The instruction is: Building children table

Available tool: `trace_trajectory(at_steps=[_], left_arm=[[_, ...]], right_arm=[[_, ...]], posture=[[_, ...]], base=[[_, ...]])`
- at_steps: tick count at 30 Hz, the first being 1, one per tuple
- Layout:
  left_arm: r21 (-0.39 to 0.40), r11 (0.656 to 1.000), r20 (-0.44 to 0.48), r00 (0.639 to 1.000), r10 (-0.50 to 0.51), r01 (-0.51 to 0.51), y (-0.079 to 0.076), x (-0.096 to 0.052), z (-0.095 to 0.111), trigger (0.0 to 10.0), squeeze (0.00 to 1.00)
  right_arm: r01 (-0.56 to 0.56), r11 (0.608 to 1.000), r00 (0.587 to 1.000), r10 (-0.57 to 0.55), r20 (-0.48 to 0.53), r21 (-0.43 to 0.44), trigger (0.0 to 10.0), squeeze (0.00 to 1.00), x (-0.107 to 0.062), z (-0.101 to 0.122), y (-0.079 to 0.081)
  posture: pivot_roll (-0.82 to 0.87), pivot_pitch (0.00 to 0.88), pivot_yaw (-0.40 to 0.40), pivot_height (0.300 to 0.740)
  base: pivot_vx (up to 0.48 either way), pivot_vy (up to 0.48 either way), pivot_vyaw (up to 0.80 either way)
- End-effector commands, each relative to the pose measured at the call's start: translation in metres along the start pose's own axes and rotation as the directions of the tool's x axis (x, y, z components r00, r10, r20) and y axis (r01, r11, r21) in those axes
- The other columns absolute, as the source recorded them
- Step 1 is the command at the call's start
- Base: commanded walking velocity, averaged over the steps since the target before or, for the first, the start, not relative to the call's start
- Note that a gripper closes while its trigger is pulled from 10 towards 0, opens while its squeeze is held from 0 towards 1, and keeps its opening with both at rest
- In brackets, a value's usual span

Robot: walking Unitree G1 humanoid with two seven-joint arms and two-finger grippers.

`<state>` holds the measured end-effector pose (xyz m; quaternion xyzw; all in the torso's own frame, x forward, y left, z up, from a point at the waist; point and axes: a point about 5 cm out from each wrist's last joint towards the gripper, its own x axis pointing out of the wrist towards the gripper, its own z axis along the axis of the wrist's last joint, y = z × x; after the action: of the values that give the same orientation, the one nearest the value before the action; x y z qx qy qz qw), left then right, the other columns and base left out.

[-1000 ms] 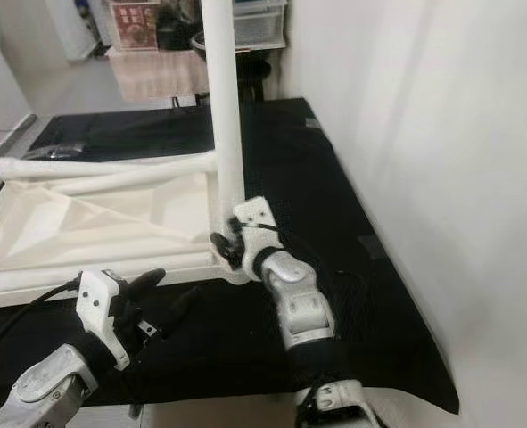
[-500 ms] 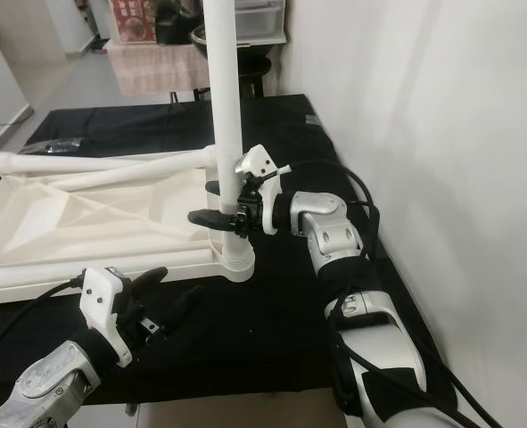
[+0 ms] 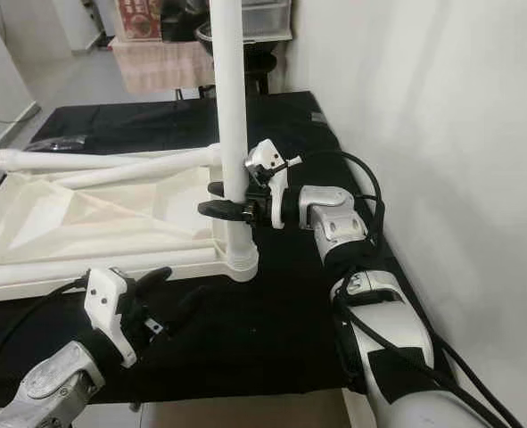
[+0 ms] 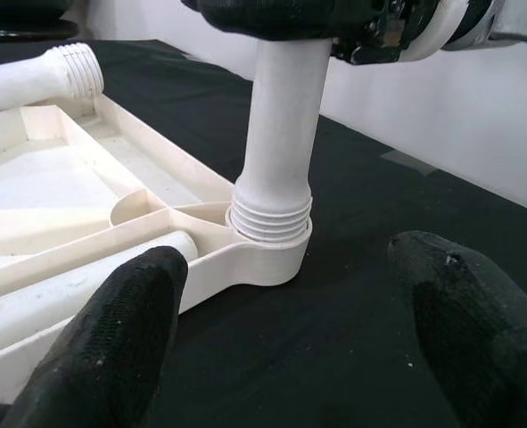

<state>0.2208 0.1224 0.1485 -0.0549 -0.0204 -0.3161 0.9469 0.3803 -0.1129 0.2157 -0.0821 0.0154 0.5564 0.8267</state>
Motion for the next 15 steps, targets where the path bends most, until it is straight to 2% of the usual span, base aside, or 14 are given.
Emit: trace_trajectory(at_steps=[1,2,3,4,5,6,8,9,13,14,15], left_arm=[[-0.008,1.000,-0.010,1.000,0.005,-0.005,0.000,-0.004,-0.001,10.0,0.00],[-0.010,1.000,-0.009,1.000,0.008,-0.008,0.001,-0.004,0.001,10.0,0.00],[-0.010,1.000,-0.009,1.000,0.008,-0.008,0.001,-0.004,0.001,10.0,0.00],[-0.011,1.000,-0.008,1.000,0.009,-0.009,0.002,-0.004,0.002,10.0,0.00],[-0.011,1.000,-0.008,1.000,0.009,-0.009,0.002,-0.004,0.002,10.0,0.00],[-0.013,1.000,-0.013,1.000,0.003,-0.003,0.005,-0.004,0.001,10.0,0.00],[-0.013,1.000,-0.013,1.000,0.003,-0.003,0.005,-0.004,0.001,10.0,0.00],[-0.020,1.000,-0.017,1.000,-0.006,0.006,0.007,-0.003,0.000,10.0,0.00],[-0.021,1.000,-0.019,1.000,-0.012,0.012,0.007,-0.002,0.000,10.0,0.00],[-0.021,1.000,-0.014,1.000,-0.005,0.004,0.008,-0.002,0.000,10.0,0.00],[-0.021,1.000,-0.014,1.000,-0.005,0.004,0.008,-0.002,0.000,10.0,0.00]], right_arm=[[0.529,0.848,0.841,-0.520,-0.153,0.030,0.0,0.00,0.008,-0.039,0.001],[0.635,0.767,0.769,-0.616,-0.167,0.094,0.0,0.00,0.016,-0.053,0.032],[0.635,0.767,0.769,-0.616,-0.167,0.094,0.0,0.00,0.016,-0.053,0.032],[0.690,0.707,0.723,-0.667,-0.178,0.154,0.0,0.00,0.015,-0.059,0.054],[0.690,0.707,0.723,-0.667,-0.178,0.154,0.0,0.00,0.015,-0.059,0.054],[0.684,0.705,0.729,-0.661,-0.179,0.187,0.0,0.00,0.019,-0.065,0.078],[0.684,0.705,0.729,-0.661,-0.179,0.187,0.0,0.00,0.019,-0.065,0.078],[0.674,0.725,0.738,-0.655,-0.162,0.142,0.0,0.00,0.021,-0.063,0.069],[0.667,0.735,0.744,-0.648,-0.163,0.120,0.0,0.00,0.022,-0.062,0.066],[0.635,0.762,0.771,-0.617,-0.157,0.127,10.0,0.75,0.025,-0.061,0.065],[0.635,0.762,0.771,-0.617,-0.157,0.127,10.0,0.75,0.025,-0.061,0.065]], posture=[[-0.03,0.092,-0.024,0.740],[-0.04,0.110,-0.005,0.740],[-0.04,0.110,-0.005,0.740],[-0.04,0.110,-0.005,0.740],[-0.04,0.110,-0.005,0.740],[-0.08,0.103,0.042,0.740],[-0.08,0.103,0.042,0.740],[-0.06,0.097,0.025,0.740],[-0.07,0.091,0.021,0.740],[-0.07,0.091,0.024,0.740],[-0.07,0.091,0.024,0.740]], base=[[0.000,0.000,0.00],[0.000,0.000,0.00],[0.000,0.000,0.00],[0.000,0.000,0.00],[0.000,0.000,0.00],[0.000,0.000,0.00],[0.000,0.000,0.00],[0.000,0.000,0.00],[0.000,0.000,0.00],[0.000,0.000,0.00],[0.000,0.000,0.00]])
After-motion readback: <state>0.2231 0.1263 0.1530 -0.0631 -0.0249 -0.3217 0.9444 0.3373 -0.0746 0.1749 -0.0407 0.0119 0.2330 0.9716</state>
